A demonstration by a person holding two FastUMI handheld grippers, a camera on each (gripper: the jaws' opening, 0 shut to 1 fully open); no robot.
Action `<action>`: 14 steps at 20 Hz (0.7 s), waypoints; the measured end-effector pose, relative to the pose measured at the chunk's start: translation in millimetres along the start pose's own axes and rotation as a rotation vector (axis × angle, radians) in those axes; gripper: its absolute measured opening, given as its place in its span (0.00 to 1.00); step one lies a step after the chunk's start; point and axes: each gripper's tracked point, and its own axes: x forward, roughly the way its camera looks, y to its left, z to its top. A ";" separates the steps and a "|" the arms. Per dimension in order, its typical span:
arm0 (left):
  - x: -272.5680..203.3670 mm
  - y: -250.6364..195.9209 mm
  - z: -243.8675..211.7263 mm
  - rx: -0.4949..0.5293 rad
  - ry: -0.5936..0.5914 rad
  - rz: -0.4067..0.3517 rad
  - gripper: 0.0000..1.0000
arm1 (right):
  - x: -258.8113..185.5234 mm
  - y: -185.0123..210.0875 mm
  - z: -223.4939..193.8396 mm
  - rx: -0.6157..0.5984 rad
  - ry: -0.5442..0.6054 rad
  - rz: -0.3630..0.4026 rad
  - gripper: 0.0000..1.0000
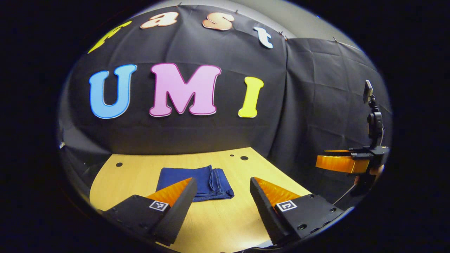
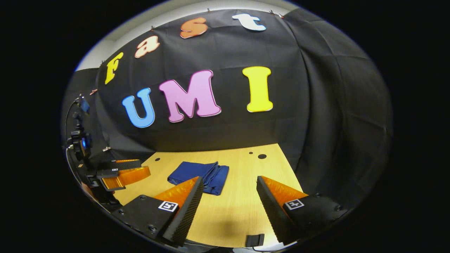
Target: Grasp the waist and the cuffs of the jeans and fold them to make the two legs overlap; first hold the waist and fold one-third of the jeans toward the cuffs, then hold the cuffs and fold the remaining one-third in the same direction to finish folding.
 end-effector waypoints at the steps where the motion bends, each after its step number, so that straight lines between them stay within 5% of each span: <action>1: -14.7 2.0 -0.9 -0.024 -0.031 0.019 0.95 | -10.6 11.1 11.0 -0.040 -0.029 0.013 0.94; 8: -88.0 -1.0 37.6 0.007 -0.189 0.100 0.96 | -67.5 37.0 89.8 -0.134 -0.256 -0.025 0.98; 11: -92.8 -5.4 46.4 0.010 -0.204 0.145 0.95 | -72.2 34.2 103.2 -0.171 -0.331 -0.026 0.93; 14: -103.2 -7.9 59.8 -0.009 -0.222 0.215 0.96 | -68.3 31.5 105.0 -0.194 -0.325 0.003 1.00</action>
